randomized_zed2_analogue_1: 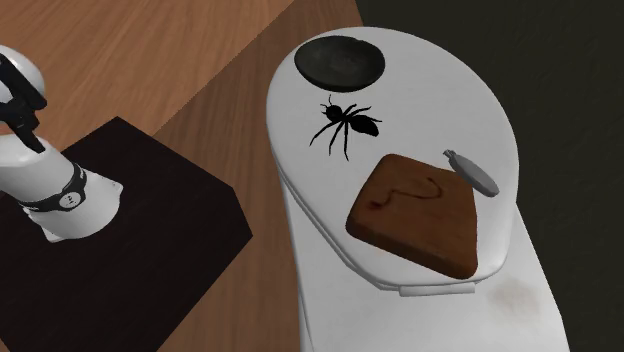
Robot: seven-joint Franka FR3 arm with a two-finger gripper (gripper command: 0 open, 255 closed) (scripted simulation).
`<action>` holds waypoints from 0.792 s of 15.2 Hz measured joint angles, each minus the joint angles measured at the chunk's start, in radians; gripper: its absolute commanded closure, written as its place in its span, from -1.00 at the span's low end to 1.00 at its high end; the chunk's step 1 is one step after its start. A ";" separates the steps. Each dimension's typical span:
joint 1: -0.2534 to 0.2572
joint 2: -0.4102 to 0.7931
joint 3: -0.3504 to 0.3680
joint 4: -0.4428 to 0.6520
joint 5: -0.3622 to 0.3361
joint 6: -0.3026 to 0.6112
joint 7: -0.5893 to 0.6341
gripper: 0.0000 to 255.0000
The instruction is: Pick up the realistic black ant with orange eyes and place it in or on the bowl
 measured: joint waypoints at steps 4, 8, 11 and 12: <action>0.015 0.052 0.037 0.025 0.037 0.008 0.047 -1.00; 0.038 0.172 0.105 0.099 0.098 0.023 0.133 -1.00; 0.051 0.269 0.151 0.171 0.136 0.026 0.196 -1.00; 0.055 0.299 0.164 0.194 0.145 0.026 0.215 -1.00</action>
